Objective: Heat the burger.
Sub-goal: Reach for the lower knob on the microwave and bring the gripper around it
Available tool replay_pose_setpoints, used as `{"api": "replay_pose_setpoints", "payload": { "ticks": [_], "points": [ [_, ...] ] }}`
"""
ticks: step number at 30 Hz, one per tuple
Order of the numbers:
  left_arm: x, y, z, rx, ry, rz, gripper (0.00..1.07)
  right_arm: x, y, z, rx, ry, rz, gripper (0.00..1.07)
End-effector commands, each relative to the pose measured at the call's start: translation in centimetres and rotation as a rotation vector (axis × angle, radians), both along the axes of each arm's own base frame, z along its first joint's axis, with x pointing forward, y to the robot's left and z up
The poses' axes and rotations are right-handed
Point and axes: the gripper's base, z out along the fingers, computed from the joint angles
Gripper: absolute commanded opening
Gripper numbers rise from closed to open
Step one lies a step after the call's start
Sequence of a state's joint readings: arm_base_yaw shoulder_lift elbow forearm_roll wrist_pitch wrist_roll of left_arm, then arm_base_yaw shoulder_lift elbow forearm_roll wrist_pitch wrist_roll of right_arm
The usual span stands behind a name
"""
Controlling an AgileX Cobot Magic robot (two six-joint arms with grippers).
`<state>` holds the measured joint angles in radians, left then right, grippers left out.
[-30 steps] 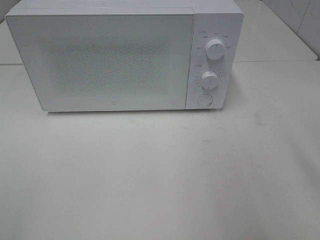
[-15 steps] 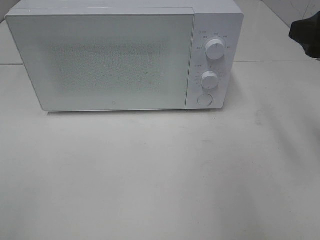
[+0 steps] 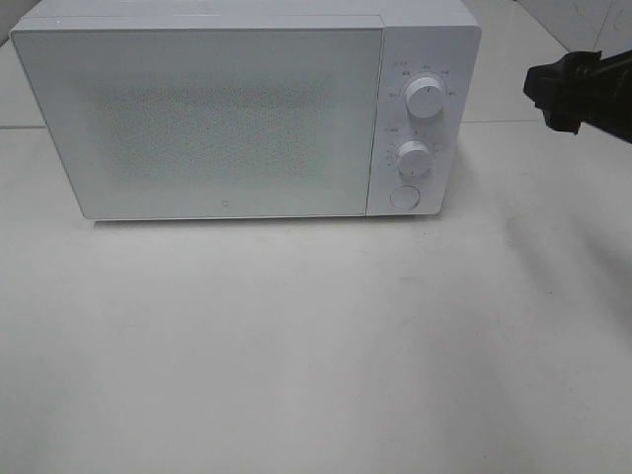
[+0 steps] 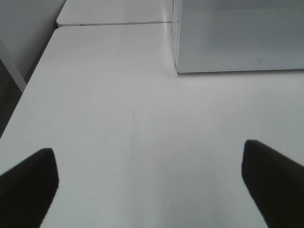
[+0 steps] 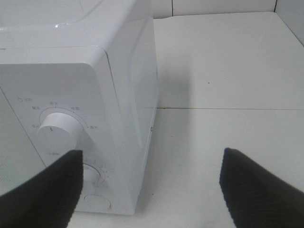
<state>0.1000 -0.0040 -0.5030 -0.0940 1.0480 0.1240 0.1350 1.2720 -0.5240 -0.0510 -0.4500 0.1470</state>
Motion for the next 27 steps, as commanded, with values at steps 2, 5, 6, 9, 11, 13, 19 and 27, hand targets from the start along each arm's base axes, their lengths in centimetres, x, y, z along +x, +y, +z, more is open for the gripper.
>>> {"api": "replay_pose_setpoints", "payload": {
  "ticks": [2,5,6,9,11,13,19,27],
  "points": [
    [-0.3,-0.1,-0.1,-0.008,-0.032,0.005,1.01,-0.2,-0.1,-1.0,0.025,-0.060,-0.033,0.76],
    [-0.3,-0.1,-0.1,-0.008,-0.032,0.005,1.01,-0.7,0.5,-2.1,-0.005,-0.080,-0.048,0.76],
    [-0.3,-0.1,-0.1,-0.008,-0.032,0.005,1.01,-1.0,1.3,-2.7,-0.055,-0.100,-0.031,0.76],
    [-0.3,-0.1,-0.1,-0.008,-0.032,0.005,1.01,-1.4,2.4,-3.6,-0.089,-0.120,-0.030,0.76],
    [-0.3,-0.1,-0.1,-0.008,-0.032,0.005,1.01,-1.5,2.8,-3.8,-0.091,-0.127,-0.034,0.76],
    [-0.3,-0.1,-0.1,-0.008,-0.032,0.005,1.01,-1.7,3.5,-4.0,-0.088,-0.144,-0.047,0.76],
    [-0.3,-0.1,-0.1,-0.008,-0.032,0.005,1.01,-2.3,5.9,-5.1,-0.094,-0.155,-0.057,0.76],
    [-0.3,-0.1,0.0,-0.008,-0.028,0.005,1.01,-3.2,8.0,-7.3,-0.105,-0.133,-0.133,0.76]
  ]
}}
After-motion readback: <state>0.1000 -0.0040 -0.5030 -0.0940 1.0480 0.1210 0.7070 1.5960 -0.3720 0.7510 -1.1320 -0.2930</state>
